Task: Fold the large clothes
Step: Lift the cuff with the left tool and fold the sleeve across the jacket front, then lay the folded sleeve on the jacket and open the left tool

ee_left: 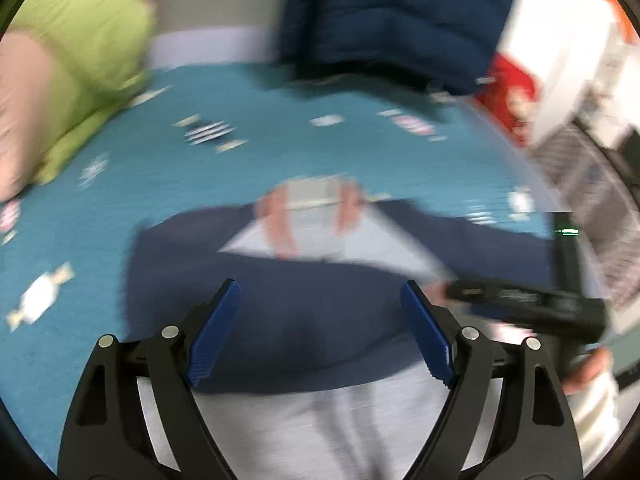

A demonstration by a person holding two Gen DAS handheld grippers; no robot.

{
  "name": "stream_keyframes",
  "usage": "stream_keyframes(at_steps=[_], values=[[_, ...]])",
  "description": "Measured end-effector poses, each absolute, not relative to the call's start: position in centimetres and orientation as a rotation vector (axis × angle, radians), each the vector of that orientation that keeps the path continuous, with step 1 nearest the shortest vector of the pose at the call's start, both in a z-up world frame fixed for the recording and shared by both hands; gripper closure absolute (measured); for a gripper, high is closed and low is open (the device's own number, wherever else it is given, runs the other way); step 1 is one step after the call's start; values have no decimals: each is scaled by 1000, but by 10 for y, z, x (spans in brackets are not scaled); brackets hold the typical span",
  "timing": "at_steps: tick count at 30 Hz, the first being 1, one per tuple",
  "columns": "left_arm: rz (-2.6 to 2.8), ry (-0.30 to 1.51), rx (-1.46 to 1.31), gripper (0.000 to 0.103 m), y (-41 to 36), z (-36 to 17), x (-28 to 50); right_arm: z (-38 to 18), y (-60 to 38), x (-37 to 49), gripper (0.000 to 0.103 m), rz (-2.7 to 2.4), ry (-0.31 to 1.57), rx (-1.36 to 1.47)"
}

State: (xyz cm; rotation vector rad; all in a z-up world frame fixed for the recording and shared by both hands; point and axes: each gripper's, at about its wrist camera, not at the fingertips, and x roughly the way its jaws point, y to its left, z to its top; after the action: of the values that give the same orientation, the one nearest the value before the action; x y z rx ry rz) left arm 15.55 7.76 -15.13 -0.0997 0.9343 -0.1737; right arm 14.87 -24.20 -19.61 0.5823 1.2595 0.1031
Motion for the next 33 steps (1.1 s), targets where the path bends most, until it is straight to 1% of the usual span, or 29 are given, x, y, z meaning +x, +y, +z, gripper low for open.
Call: stream_keyframes(at_steps=[2, 3, 4, 5, 6, 7, 8, 9, 10, 11, 12, 13, 16, 18, 19, 20, 23, 25, 27, 28, 30, 31, 32, 33], values=[[-53, 997, -117, 21, 113, -171, 162, -211, -236, 153, 31, 71, 1293, 560], [1, 1025, -138, 22, 133, -184, 166, -217, -235, 152, 33, 53, 1301, 550], [49, 1046, -151, 25, 149, -196, 164, -220, -235, 151, 36, 35, 1301, 535], [119, 1086, -171, 30, 168, -212, 166, -219, -234, 149, 36, 23, 1288, 527], [159, 1117, -204, 42, 184, -225, 167, -216, -232, 147, 36, 12, 1268, 527], [179, 1141, -241, 54, 198, -236, 166, -215, -230, 148, 39, 12, 1259, 520], [203, 1180, -307, 62, 214, -254, 168, -215, -227, 150, 46, 21, 1256, 506], [209, 1205, -343, 72, 221, -263, 168, -216, -226, 151, 54, 19, 1252, 486], [198, 1217, -409, 74, 231, -276, 167, -215, -224, 153, 67, 21, 1245, 476], [194, 1180, -470, 75, 238, -277, 162, -211, -223, 156, 76, 30, 1231, 465], [194, 1157, -508, 80, 243, -274, 158, -204, -221, 158, 80, 35, 1217, 450], [193, 1144, -524, 82, 245, -272, 155, -194, -220, 162, 81, 31, 1194, 434], [199, 1113, -527, 83, 247, -263, 145, -163, -215, 166, 82, 95, 1085, 408], [202, 1111, -503, 83, 247, -265, 143, -149, -211, 166, 82, 120, 1048, 376], [209, 1114, -496, 83, 247, -268, 143, -151, -211, 167, 82, 120, 1049, 372], [215, 1123, -492, 82, 245, -270, 143, -159, -213, 168, 82, 107, 1071, 360], [229, 1131, -465, 82, 237, -271, 145, -219, -217, 172, 82, 4, 1258, 294], [229, 1131, -425, 80, 233, -269, 145, -225, -225, 164, 81, 25, 1198, 353], [230, 1136, -391, 80, 229, -269, 148, -222, -228, 166, 81, 18, 1216, 380], [232, 1139, -385, 80, 228, -269, 148, -219, -230, 168, 77, 20, 1234, 400], [235, 1149, -356, 80, 226, -264, 151, -206, -235, 167, 75, 30, 1215, 431], [239, 1146, -346, 76, 224, -262, 152, -192, -238, 165, 75, 44, 1176, 433], [254, 1138, -333, 74, 224, -256, 149, -181, -240, 161, 74, 45, 1148, 418], [281, 1124, -312, 71, 222, -249, 147, -173, -241, 157, 66, 41, 1130, 404]])
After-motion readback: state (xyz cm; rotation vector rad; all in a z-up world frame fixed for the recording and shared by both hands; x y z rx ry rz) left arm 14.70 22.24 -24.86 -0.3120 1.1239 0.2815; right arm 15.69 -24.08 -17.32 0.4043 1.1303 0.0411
